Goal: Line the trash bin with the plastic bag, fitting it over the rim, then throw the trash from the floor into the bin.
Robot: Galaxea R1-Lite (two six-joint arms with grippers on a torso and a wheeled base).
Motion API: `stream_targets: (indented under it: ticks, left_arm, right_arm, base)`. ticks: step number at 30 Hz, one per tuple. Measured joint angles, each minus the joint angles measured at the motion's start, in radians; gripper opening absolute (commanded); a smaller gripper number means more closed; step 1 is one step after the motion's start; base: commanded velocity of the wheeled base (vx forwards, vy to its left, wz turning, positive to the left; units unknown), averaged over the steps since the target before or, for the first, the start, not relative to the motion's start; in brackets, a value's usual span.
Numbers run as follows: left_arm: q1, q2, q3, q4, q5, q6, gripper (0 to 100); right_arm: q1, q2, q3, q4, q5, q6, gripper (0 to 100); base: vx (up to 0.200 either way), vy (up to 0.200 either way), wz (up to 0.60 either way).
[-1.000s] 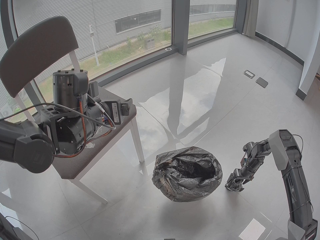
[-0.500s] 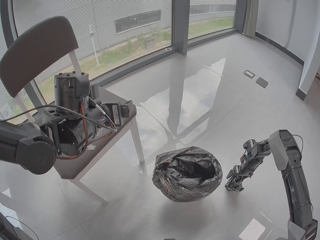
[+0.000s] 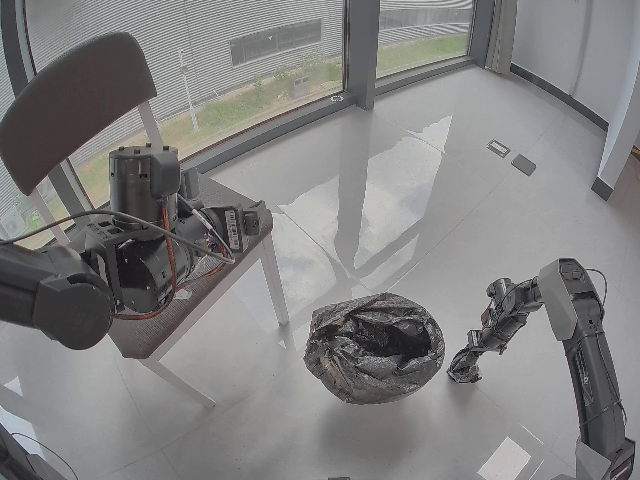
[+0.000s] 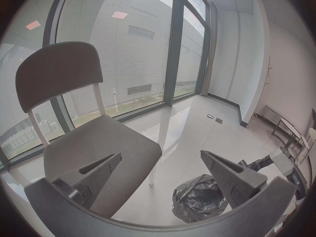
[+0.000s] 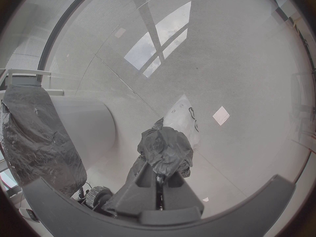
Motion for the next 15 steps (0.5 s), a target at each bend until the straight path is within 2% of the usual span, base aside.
stream_targets:
  ticks: [4, 9, 11, 15]
  left_arm:
    - [0.0, 0.0, 0.001, 0.0, 0.0, 0.0, 100]
    - [0.004, -0.001, 0.003, 0.0, 0.0, 0.0, 100]
    - [0.005, -0.001, 0.004, 0.0, 0.0, 0.0, 100]
    - [0.008, -0.005, 0.004, -0.001, 0.0, 0.0, 100]
  right_arm:
    - [-0.001, -0.046, 0.001, -0.023, 0.021, 0.005, 0]
    - [-0.026, -0.152, 0.055, -0.215, 0.143, 0.01, 0]
    - [-0.041, -0.212, 0.122, -0.32, 0.189, 0.018, 0]
    - [-0.054, -0.333, 0.24, -0.424, 0.26, 0.044, 0]
  base:
    - [0.0, 0.0, 0.0]
    - [0.0, 0.0, 0.0]
    - [0.0, 0.0, 0.0]
    - [0.0, 0.0, 0.0]
